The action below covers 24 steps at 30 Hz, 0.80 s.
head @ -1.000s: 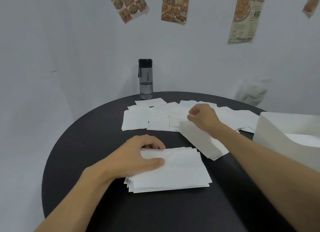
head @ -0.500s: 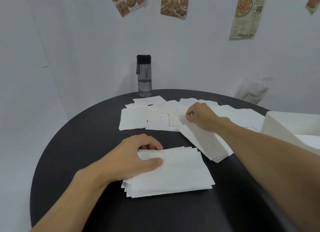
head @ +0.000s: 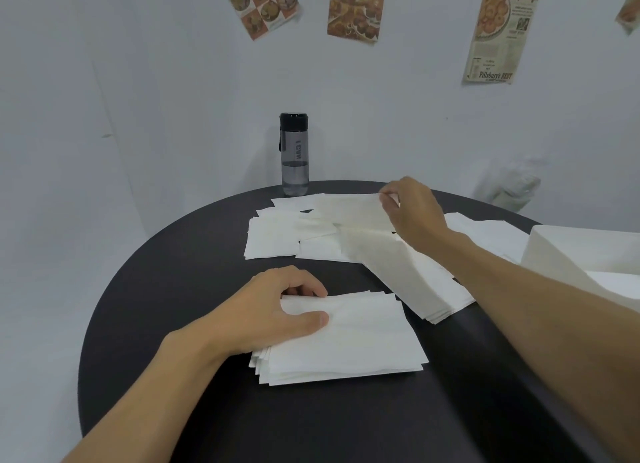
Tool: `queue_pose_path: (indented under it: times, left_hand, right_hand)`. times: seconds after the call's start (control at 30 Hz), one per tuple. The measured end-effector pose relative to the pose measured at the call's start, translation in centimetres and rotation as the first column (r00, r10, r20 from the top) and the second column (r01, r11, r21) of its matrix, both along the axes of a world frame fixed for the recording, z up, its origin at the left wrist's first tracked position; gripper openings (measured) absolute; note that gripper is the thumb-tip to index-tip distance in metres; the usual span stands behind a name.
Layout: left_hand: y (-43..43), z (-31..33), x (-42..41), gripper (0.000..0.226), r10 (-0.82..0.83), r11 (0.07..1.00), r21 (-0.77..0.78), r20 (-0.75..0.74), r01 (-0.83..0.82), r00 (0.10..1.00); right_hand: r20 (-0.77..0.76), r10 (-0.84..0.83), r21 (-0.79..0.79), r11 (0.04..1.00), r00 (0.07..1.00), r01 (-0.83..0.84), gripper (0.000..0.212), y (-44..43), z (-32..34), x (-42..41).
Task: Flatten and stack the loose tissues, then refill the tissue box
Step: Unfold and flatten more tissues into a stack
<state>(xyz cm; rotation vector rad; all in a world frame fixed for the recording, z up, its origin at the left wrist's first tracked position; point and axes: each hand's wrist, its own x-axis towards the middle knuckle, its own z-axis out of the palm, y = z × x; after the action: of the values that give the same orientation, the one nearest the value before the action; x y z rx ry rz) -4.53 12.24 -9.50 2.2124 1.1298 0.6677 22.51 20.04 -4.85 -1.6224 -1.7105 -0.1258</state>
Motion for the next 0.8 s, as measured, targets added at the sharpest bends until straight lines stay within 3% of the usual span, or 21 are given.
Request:
queue_pose_path:
  times: [0.13,0.3,0.4,0.5,0.63,0.8]
  left_hand:
    - [-0.3,0.1,0.1,0.032,0.061,0.998,0.032,0.024,-0.062,0.998]
    - [-0.4,0.8,0.1,0.065,0.289,0.929,0.137,0.309,-0.343,0.906]
    - [-0.2,1.2,0.2,0.073,0.349,0.868,0.197,0.413,-0.457,0.841]
    - [-0.2,1.3,0.2,0.059,0.338,0.853,0.215,0.467,-0.476,0.817]
    - [-0.6,1.7,0.4,0.023,0.286,0.851,0.259,0.500,-0.457,0.817]
    - [-0.8,2.0,0.4,0.016,0.216,0.884,0.227,0.576,-0.408,0.789]
  right_hand:
    - [-0.016,0.058,0.045,0.997,0.998,-0.057,0.021,-2.2,0.7,-1.1]
    - [-0.101,0.194,0.125,0.975,0.976,-0.181,0.016,-5.8,0.4,-2.1]
    - [-0.197,0.276,0.155,0.956,0.941,-0.249,0.016,-8.2,0.3,-2.8]
    - [-0.265,0.340,0.158,0.938,0.902,-0.307,0.015,-9.9,0.0,-3.2]
    - [-0.265,0.378,0.134,0.926,0.887,-0.354,0.015,-11.0,-0.3,-3.2]
    - [-0.224,0.403,0.058,0.914,0.887,-0.401,0.012,-11.6,-0.5,-2.6]
